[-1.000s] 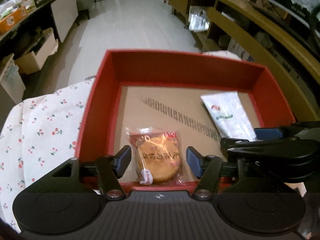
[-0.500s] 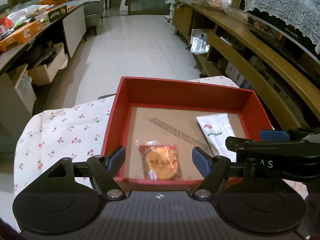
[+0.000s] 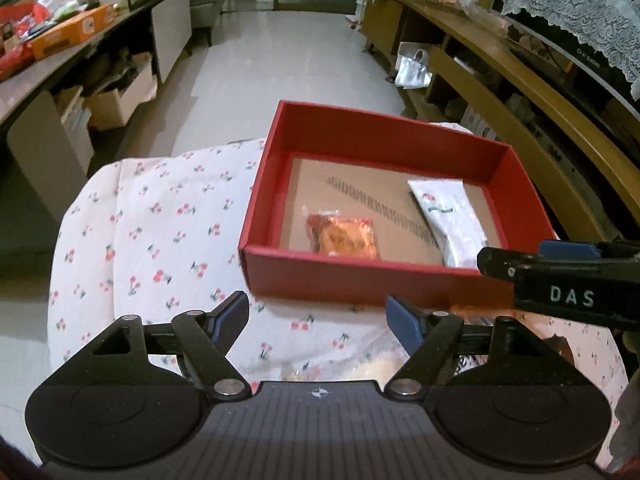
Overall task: Organize snacks
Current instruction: 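Open both tools to release the snacks inside the red box, then move both tools back to the snack pile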
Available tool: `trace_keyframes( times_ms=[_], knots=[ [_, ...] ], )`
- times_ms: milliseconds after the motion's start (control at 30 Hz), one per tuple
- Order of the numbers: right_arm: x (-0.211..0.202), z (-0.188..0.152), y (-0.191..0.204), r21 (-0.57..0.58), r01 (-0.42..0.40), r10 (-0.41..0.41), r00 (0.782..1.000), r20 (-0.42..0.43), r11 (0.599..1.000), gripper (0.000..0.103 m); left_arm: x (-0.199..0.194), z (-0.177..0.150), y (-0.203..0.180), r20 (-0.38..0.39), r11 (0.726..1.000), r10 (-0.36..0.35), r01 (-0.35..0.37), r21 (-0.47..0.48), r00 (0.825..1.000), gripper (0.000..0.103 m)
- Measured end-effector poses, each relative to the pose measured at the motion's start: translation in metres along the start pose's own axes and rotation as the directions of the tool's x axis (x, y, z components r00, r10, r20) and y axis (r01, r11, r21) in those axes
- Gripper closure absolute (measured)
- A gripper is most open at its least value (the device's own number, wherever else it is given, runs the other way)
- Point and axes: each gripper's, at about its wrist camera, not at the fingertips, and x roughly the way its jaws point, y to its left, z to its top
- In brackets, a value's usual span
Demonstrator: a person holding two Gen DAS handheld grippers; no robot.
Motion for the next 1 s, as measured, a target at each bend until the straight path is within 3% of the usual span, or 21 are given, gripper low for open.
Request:
trace_keyframes(
  times_ms=[667, 1000],
  knots=[
    [-0.029, -0.041, 0.014, 0.015, -0.039, 0.039, 0.999, -0.004, 0.999, 0.02, -0.031, -0.033, 0.0, 0.03, 1.0, 0.015, -0.016, 0.022, 0.999, 0.022],
    [-0.032, -0.067, 0.022, -0.006, -0.053, 0.053, 0.997, -0.055, 0.999, 0.02, -0.035, -0.063, 0.007, -0.027, 1.0, 0.004, -0.004, 0.01, 1.0, 0.019]
  ],
)
